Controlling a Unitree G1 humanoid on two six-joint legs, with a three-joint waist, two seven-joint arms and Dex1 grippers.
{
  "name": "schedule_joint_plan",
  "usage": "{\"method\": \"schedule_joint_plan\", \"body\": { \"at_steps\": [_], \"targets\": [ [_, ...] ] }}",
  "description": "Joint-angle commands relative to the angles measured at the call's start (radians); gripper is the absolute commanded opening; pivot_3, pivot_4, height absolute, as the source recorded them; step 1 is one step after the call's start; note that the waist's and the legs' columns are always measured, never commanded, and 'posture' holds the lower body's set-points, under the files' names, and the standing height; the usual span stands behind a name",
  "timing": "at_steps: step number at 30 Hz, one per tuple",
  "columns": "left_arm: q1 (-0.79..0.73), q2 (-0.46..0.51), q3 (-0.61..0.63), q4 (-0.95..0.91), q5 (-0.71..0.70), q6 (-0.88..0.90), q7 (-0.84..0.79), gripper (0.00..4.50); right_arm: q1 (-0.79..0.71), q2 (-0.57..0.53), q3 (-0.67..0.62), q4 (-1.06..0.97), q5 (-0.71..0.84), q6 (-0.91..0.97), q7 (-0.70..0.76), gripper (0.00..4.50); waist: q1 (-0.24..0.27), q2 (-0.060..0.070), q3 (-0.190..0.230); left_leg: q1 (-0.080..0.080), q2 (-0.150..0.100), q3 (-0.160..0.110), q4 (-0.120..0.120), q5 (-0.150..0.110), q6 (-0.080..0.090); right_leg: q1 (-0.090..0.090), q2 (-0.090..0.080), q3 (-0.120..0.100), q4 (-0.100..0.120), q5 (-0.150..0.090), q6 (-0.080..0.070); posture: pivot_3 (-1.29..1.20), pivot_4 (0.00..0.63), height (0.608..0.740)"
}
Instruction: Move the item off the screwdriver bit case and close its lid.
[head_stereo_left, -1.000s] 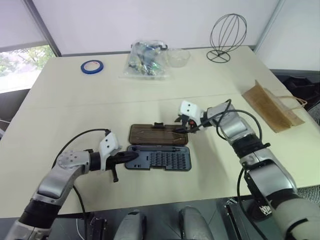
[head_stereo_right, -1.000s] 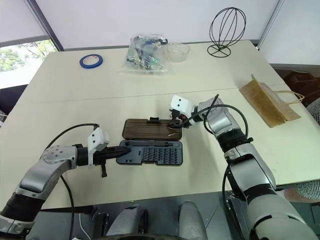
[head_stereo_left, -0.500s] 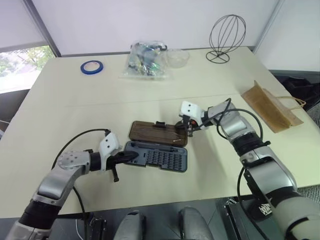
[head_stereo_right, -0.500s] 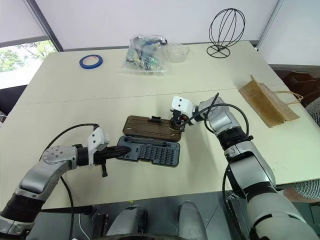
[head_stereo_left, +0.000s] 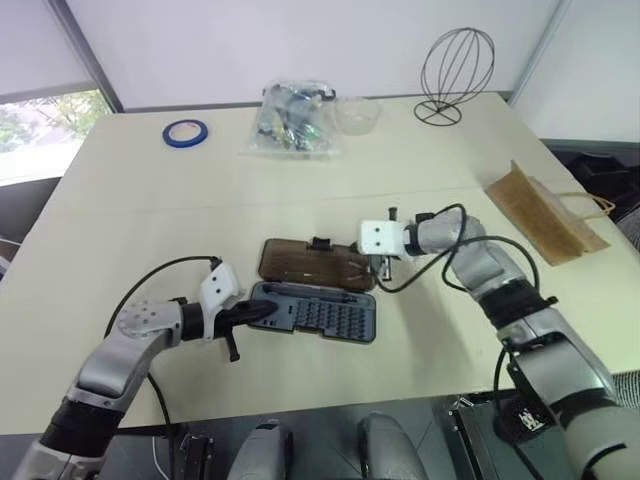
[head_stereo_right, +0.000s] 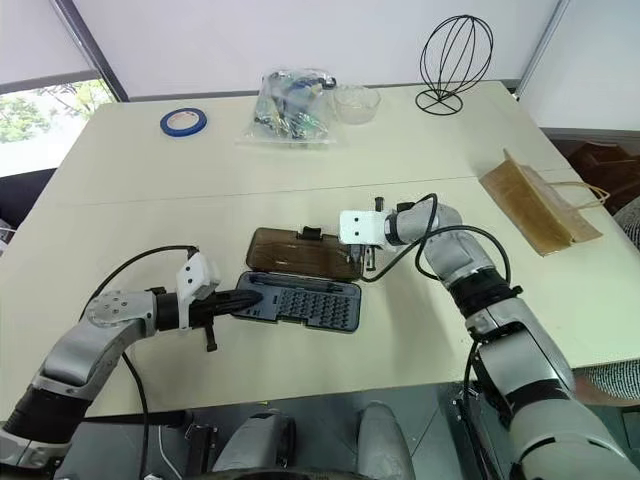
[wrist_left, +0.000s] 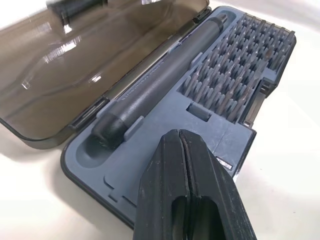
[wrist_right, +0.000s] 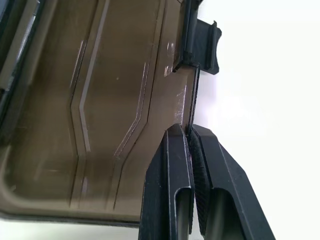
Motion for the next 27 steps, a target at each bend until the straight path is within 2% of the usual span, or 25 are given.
{"method": "schedule_joint_plan", "body": {
  "at_steps": [1,5,9,17,22,27],
  "targets": [
    [0.002,0.003,0.003,0.022,0.019,0.002,0.000,0.00,0.032,-0.034,-0.032,-0.136,-0.044,-0.048,-0.075,0.04,0.001,0.000,0.000,0.000,0.000,0.000,0.000,0.000,0.000,0.000,0.000,0.000,0.000,0.000,0.000,0.00,0.150,0.740],
    [-0.010,0.001,0.005,0.043,0.023,-0.007,-0.002,0.00,0.128,-0.073,-0.049,-0.320,-0.095,-0.076,-0.143,0.04,0.005,0.000,0.000,-0.001,0.000,0.000,0.000,0.000,0.000,0.000,0.000,0.000,0.000,0.000,0.000,0.00,0.150,0.740],
    [-0.029,-0.011,0.016,0.065,0.014,-0.004,0.006,0.00,0.169,-0.089,-0.052,-0.387,-0.161,-0.128,-0.222,0.04,0.002,0.000,0.000,0.000,0.000,0.001,0.000,0.000,0.001,0.000,0.000,0.000,-0.001,0.000,0.000,0.00,0.150,0.740],
    [-0.058,-0.029,0.039,0.063,-0.020,0.025,0.007,0.00,0.195,-0.091,-0.050,-0.408,-0.200,-0.179,-0.282,0.04,0.002,0.000,0.000,0.000,0.000,0.001,0.000,0.000,0.001,0.000,0.000,0.000,-0.001,0.000,0.000,0.00,0.150,0.740],
    [-0.080,-0.059,0.111,-0.004,-0.165,0.097,-0.019,0.00,0.189,-0.090,-0.050,-0.391,-0.199,-0.185,-0.287,0.04,0.002,-0.002,0.002,-0.001,0.000,0.000,0.000,0.000,0.001,0.000,0.000,0.000,-0.001,0.000,0.000,0.00,0.150,0.740],
    [-0.103,-0.077,0.156,-0.028,-0.234,0.132,-0.015,0.00,0.193,-0.089,-0.049,-0.372,-0.191,-0.182,-0.279,0.04,0.001,-0.001,0.002,-0.001,0.000,0.000,0.000,0.000,0.001,0.000,0.000,0.000,-0.001,0.000,0.000,0.00,0.150,0.740]
  ]
}}
